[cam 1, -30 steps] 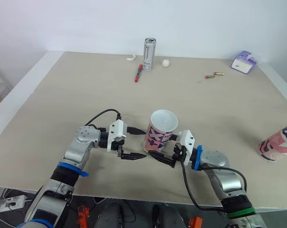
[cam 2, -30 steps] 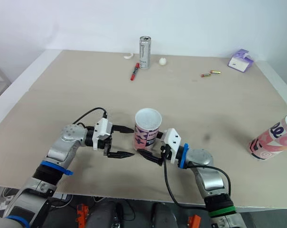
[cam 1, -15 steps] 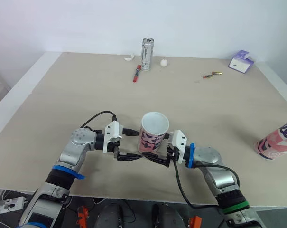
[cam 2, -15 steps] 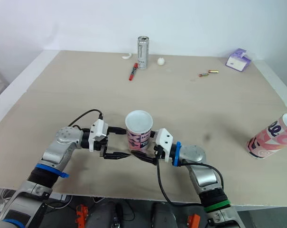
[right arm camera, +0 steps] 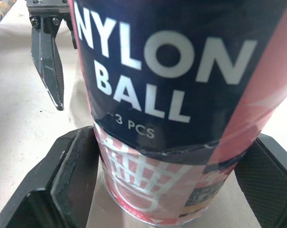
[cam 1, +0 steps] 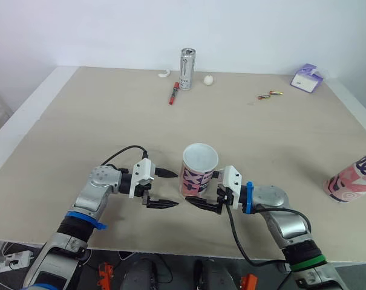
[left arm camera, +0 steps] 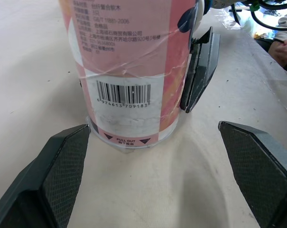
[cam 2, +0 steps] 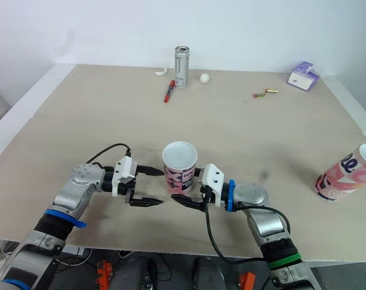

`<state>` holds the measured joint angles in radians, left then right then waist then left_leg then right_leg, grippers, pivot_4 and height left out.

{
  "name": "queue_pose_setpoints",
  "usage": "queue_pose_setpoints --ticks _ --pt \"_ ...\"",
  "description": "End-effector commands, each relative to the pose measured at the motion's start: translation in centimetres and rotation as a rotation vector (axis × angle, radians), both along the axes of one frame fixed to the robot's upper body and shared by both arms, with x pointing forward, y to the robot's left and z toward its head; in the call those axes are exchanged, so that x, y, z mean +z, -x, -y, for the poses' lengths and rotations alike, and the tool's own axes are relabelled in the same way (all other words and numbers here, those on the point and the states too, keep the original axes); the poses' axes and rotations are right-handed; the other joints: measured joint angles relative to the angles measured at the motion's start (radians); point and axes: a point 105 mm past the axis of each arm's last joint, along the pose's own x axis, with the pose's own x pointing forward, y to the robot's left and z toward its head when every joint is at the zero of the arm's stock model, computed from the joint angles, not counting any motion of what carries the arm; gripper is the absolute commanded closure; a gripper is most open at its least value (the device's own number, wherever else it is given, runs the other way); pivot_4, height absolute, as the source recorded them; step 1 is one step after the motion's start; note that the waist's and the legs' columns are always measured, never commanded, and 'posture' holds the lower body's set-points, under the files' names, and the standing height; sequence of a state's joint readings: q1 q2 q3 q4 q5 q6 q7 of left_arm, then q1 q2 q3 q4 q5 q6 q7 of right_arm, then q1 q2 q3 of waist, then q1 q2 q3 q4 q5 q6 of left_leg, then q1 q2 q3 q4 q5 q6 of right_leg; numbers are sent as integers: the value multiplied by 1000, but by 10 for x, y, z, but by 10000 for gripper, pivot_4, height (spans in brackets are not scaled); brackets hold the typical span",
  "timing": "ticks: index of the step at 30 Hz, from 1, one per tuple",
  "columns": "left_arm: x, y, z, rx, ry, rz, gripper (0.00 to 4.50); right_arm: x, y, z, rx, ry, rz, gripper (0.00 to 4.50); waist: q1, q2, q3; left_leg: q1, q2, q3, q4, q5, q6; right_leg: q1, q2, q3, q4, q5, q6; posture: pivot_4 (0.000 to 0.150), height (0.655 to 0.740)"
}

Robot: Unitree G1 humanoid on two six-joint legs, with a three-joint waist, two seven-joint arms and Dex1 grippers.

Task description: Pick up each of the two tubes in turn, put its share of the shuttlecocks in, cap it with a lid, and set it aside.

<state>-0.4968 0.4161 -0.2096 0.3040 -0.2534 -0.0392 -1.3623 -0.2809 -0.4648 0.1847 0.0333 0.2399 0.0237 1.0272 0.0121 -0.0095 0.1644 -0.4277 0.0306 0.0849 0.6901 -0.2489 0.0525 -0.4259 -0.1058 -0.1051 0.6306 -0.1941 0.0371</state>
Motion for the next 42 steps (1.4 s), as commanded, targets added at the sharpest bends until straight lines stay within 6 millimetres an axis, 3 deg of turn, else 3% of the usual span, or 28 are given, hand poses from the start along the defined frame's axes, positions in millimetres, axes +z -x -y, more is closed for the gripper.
queue_pose_setpoints --ticks 1,21,34,38,42 --pt "6 5 4 -38 10 20 0 15 -2 1 5 -20 44 890 0 0 0 0 0 0 0 0 0 0 0 0 0 0 0 1500 7400" --pt "0 7 12 -60 -8 3 0 21 2 -11 33 -41 52 890 -1 0 0 0 0 0 0 0 -1 0 0 0 0 0 0 1500 7400" --pt "3 7 16 -62 6 6 0 13 -4 -15 27 -29 38 890 -1 0 0 0 0 0 0 1 -1 0 0 0 1 0 0 1500 7400" --pt "3 7 15 -59 3 6 0 14 -5 -13 21 -27 40 11442 -1 0 0 0 0 0 0 1 -2 0 0 0 1 0 0 1500 7400" --pt "3 7 13 -55 -1 8 0 14 -5 -8 6 -21 43 11442 -1 0 0 1 0 0 0 1 -2 0 0 0 1 1 0 1500 7400"
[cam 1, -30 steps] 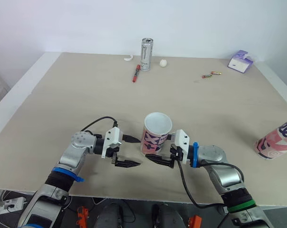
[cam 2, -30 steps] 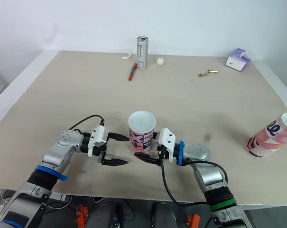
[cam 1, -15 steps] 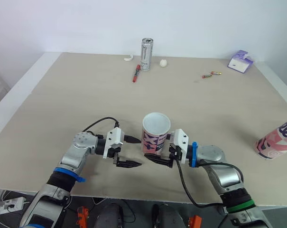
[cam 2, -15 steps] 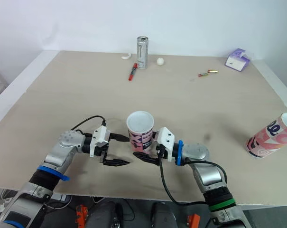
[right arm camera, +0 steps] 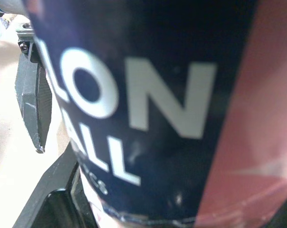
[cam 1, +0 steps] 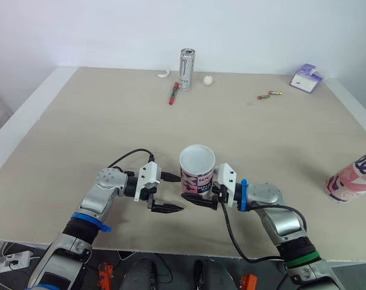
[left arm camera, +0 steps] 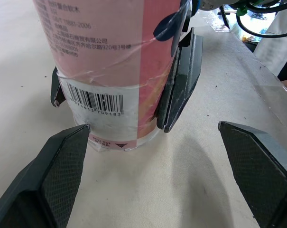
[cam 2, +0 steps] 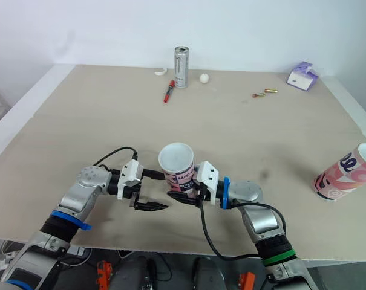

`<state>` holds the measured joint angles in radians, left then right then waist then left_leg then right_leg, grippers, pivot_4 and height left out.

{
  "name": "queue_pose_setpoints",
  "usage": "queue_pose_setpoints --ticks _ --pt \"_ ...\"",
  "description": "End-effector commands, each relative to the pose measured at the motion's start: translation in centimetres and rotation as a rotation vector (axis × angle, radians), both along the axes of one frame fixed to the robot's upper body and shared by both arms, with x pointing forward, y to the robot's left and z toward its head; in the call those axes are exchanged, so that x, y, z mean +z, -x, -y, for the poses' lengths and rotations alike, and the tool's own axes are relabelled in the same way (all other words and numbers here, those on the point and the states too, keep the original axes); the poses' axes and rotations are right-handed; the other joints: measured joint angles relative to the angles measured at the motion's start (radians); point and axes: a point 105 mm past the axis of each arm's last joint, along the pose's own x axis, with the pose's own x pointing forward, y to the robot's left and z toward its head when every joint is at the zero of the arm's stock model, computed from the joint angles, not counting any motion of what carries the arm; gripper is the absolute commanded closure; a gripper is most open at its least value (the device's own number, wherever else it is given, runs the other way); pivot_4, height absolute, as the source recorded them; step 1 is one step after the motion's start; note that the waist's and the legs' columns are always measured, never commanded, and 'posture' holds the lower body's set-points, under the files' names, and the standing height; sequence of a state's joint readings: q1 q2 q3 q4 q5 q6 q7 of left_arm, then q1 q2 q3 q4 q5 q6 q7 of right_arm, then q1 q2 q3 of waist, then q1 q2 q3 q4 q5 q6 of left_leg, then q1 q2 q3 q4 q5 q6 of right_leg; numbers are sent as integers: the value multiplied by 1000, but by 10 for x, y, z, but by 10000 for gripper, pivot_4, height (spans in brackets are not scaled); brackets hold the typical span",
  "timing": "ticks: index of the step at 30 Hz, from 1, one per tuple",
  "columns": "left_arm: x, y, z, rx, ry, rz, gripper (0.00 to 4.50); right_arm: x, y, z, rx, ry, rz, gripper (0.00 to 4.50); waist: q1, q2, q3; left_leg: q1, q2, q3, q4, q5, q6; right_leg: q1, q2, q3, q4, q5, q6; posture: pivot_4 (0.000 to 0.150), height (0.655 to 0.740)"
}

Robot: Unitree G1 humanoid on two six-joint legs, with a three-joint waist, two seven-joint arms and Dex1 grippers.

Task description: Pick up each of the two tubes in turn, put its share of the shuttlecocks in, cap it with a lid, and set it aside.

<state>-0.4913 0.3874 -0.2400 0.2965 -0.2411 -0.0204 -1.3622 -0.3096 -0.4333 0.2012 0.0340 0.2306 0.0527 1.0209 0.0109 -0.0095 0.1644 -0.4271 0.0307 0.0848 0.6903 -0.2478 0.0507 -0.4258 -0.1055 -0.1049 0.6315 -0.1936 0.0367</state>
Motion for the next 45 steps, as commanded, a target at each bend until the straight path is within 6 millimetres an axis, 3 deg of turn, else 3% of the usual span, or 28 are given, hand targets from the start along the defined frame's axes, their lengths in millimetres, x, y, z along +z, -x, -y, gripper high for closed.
queue_pose_setpoints --ticks 1,6,11,15,17,18,20,23,29,45 --pt "9 1 0 -21 3 38 0 10 -2 5 -13 -9 48 11442 0 0 0 0 0 0 0 0 0 0 0 0 0 0 0 1500 7400" --pt "14 2 -2 -18 10 44 0 15 -3 18 -95 -56 39 11442 0 0 0 0 0 0 0 0 0 0 0 0 0 0 0 1500 7400" --pt "22 2 0 -12 43 39 0 32 -16 59 -368 -205 42 11442 1 0 0 0 0 0 0 1 -1 0 0 1 0 0 0 1500 7400" --pt "26 5 3 -21 62 22 0 42 -31 125 -756 -322 82 11442 0 0 0 0 0 1 0 1 -2 0 0 2 0 1 1 1500 7400" --pt "28 6 6 -23 70 19 0 40 -34 180 -1054 -373 102 11442 0 0 0 0 0 1 0 1 -2 0 0 2 0 1 1 1500 7400" --pt "29 6 7 -24 72 17 0 38 -32 196 -1147 -386 107 11442 1 0 0 0 0 1 0 1 -2 0 0 2 0 1 1 1500 7400" --pt "29 6 8 -25 75 15 0 35 -27 221 -1286 -412 118 11442 1 0 0 0 -1 1 0 1 -2 0 0 3 0 1 1 1500 7400" --pt "29 6 9 -23 78 13 0 30 -21 242 -1415 -438 126 11442 -3 1 0 1 -1 3 -1 1 -2 -1 1 6 0 0 1 1500 7400" --pt "34 3 12 -14 105 11 0 19 -24 248 -1460 -406 109 11442 -6 4 0 4 1 4 -2 1 -1 -1 12 17 0 1 -1 1500 7400" --pt "44 0 15 23 196 26 0 11 -28 247 -1439 -382 67 11442 -5 5 0 4 0 5 -2 1 -1 0 13 27 0 1 0 1500 7400"
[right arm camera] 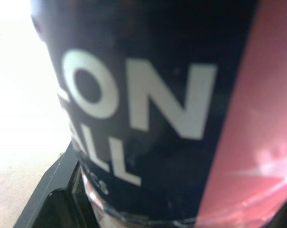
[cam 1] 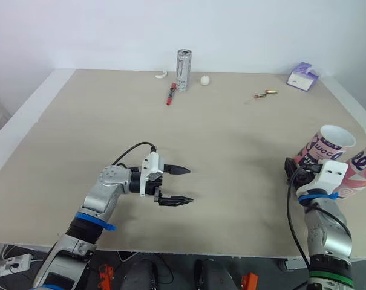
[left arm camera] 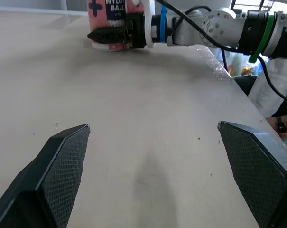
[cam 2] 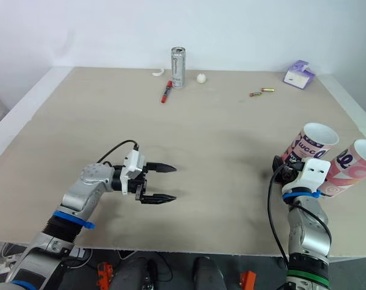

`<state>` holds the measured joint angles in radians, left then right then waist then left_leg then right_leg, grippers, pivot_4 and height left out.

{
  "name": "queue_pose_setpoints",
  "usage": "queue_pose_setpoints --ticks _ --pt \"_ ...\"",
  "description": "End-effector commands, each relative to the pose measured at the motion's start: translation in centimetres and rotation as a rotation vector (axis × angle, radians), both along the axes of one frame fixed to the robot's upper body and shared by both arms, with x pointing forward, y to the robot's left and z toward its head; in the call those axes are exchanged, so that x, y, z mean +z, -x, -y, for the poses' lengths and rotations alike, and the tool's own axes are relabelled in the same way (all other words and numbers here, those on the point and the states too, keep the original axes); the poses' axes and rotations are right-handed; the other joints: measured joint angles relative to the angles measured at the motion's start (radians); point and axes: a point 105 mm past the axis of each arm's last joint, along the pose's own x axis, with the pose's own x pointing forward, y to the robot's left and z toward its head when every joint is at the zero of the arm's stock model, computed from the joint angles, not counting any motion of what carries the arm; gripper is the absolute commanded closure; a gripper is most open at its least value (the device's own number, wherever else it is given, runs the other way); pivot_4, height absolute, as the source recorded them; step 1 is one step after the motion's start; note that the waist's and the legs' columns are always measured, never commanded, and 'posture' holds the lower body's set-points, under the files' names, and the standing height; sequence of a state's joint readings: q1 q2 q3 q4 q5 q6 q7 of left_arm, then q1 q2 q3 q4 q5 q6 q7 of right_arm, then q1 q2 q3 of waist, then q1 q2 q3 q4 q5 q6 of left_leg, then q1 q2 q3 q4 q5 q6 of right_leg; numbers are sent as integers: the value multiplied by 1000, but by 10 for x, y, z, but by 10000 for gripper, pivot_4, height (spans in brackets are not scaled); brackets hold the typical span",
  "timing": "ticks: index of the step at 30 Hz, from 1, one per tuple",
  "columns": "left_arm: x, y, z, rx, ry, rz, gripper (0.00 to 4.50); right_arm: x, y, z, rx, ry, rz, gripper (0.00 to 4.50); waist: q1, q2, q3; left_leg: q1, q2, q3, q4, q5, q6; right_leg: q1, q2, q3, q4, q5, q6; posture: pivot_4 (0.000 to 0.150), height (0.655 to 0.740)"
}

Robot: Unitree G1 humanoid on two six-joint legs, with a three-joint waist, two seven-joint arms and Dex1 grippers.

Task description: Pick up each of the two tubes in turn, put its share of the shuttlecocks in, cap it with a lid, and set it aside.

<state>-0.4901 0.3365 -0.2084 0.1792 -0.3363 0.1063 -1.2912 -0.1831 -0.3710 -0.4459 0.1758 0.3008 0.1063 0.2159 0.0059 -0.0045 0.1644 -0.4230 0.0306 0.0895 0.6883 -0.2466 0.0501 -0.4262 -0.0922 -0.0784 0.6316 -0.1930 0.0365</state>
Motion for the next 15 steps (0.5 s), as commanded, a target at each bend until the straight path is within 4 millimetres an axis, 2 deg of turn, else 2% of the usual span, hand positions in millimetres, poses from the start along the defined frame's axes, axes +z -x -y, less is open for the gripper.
queue_pose_setpoints --ticks 1,2,3,11,15 --pt "14 0 -1 0 41 56 0 7 2 6 2 -5 22 11442 0 0 0 0 0 0 0 0 0 0 0 0 0 0 0 1500 7400" --pt "13 0 -1 -1 39 56 0 7 3 6 4 -5 19 3450 0 0 0 0 0 0 0 0 0 0 0 0 0 0 0 1500 7400" --pt "13 0 -1 -1 39 56 0 7 4 6 5 0 16 444 0 0 0 0 0 0 0 0 0 0 0 0 0 0 0 1500 7400" --pt "9 3 1 -9 25 47 0 4 15 5 -7 19 -9 444 1 0 0 0 0 0 0 0 0 0 0 0 0 -1 1 1500 7400" --pt "8 4 0 -13 20 45 0 6 25 -4 10 26 -18 444 2 0 0 0 0 -1 0 0 0 0 0 0 0 -1 1 1500 7400"
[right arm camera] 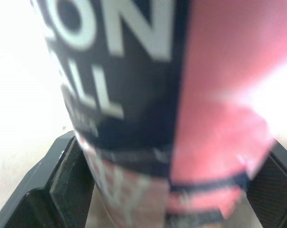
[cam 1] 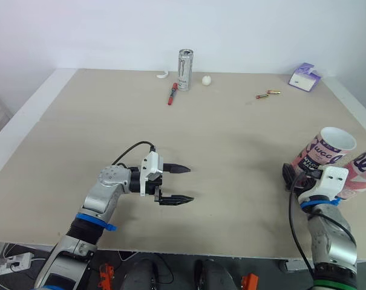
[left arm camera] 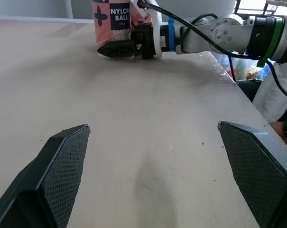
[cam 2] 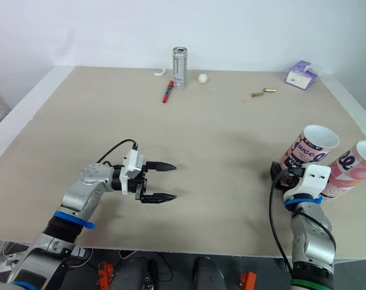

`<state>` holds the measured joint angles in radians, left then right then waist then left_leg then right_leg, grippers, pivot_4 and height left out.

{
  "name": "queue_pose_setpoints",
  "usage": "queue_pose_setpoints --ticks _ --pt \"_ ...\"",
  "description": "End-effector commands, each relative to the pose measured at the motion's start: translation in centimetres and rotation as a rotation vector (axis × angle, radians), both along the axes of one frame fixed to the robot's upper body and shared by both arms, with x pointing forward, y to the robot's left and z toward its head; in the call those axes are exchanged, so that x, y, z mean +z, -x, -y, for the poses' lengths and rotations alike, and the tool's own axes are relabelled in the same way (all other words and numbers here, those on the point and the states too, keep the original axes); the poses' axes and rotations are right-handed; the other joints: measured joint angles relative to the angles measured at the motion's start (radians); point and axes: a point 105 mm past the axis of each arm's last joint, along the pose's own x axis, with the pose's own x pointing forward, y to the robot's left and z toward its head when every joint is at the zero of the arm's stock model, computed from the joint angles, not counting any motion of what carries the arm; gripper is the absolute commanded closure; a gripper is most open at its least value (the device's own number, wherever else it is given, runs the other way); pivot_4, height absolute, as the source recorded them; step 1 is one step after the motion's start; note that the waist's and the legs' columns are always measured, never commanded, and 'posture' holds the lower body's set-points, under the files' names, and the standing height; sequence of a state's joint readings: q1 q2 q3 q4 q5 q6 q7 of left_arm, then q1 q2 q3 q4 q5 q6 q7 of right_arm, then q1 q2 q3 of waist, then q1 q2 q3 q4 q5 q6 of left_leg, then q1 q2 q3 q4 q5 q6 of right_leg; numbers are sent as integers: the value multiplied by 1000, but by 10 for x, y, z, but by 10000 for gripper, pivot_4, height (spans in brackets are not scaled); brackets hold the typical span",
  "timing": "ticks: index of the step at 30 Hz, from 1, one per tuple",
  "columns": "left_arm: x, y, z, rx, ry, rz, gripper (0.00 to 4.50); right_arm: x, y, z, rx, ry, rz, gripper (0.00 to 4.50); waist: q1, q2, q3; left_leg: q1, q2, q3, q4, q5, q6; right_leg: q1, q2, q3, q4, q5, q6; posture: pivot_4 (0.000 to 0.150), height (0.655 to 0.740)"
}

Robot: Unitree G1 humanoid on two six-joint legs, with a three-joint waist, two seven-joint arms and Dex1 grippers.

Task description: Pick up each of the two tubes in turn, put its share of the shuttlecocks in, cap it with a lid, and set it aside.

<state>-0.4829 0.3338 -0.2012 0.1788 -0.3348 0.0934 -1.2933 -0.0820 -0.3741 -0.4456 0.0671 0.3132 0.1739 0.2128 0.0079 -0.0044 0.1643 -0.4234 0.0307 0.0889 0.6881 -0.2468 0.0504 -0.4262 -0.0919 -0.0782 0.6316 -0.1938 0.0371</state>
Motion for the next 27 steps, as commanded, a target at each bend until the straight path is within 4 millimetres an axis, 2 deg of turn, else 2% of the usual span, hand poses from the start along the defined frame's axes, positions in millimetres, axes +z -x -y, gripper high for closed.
queue_pose_setpoints --ticks 1,16,18,21,27 --pt "8 3 1 -18 12 36 0 15 8 -6 7 5 40 444 0 0 0 0 0 0 0 0 0 0 0 0 0 0 0 1500 7400" --pt "4 -3 -1 1 -10 30 0 20 61 -39 109 45 -45 444 0 1 0 0 0 0 0 0 0 0 0 0 0 -3 -4 1500 7400" --pt "3 -7 -4 26 -18 29 0 21 68 -52 228 141 -73 444 0 1 0 0 0 -1 0 0 0 0 0 0 0 -3 -4 1500 7400" --pt "-2 -20 -20 117 -60 23 0 33 71 -88 559 226 -11 444 -3 0 0 0 0 -1 0 0 0 0 0 0 0 -3 -4 1500 7400" --pt "-3 -33 -39 200 -111 55 0 40 63 -114 886 355 33 444 0 -2 1 1 0 -5 0 1 2 0 2 -1 0 -2 -5 1500 7400"
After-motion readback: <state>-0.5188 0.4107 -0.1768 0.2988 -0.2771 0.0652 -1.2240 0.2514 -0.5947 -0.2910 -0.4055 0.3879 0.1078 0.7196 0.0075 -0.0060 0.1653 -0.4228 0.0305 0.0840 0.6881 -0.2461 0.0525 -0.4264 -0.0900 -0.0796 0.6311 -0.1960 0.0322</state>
